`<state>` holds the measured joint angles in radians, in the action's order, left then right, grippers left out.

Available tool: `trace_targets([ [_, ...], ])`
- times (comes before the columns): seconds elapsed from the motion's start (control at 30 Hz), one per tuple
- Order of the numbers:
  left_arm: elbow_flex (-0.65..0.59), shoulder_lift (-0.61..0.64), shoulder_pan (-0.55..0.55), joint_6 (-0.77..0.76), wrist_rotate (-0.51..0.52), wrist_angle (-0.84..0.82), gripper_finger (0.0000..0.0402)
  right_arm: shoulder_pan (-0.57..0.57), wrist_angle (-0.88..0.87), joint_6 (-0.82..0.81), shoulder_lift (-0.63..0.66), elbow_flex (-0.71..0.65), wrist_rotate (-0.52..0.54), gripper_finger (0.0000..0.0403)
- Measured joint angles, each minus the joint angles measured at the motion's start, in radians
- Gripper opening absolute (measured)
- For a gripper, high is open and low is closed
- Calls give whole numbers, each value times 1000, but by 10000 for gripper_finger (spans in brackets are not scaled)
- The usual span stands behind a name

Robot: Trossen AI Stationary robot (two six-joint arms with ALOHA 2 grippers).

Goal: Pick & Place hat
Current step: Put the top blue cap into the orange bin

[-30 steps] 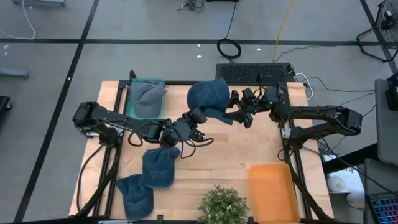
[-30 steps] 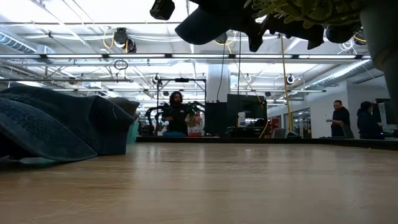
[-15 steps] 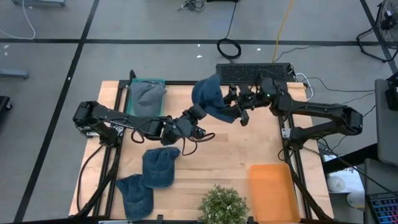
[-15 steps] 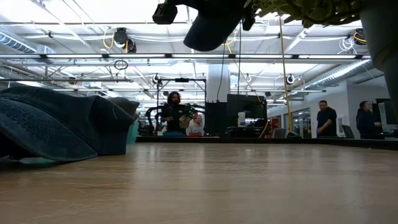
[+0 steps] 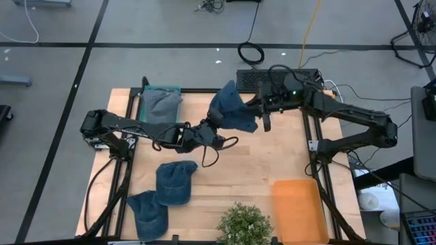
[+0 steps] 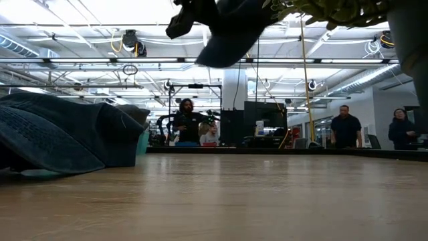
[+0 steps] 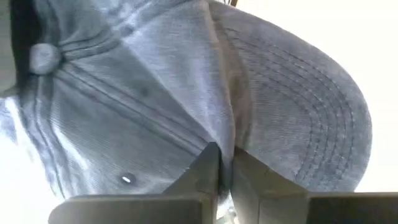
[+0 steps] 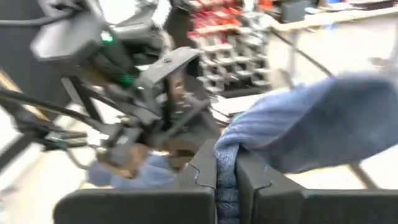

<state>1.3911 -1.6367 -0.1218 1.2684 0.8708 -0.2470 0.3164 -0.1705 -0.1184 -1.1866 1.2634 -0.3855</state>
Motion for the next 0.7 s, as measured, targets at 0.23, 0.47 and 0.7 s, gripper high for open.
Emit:
trace_targets([
  [0.23,0,0,5,-175,-102,-4,54,-7,-247,64,2,139,150,3],
  [0.47,0,0,5,-398,-138,-7,50,-6,-380,59,3,192,152,1],
  [0.7,0,0,12,-543,-128,-20,39,17,-496,59,-13,255,154,1],
])
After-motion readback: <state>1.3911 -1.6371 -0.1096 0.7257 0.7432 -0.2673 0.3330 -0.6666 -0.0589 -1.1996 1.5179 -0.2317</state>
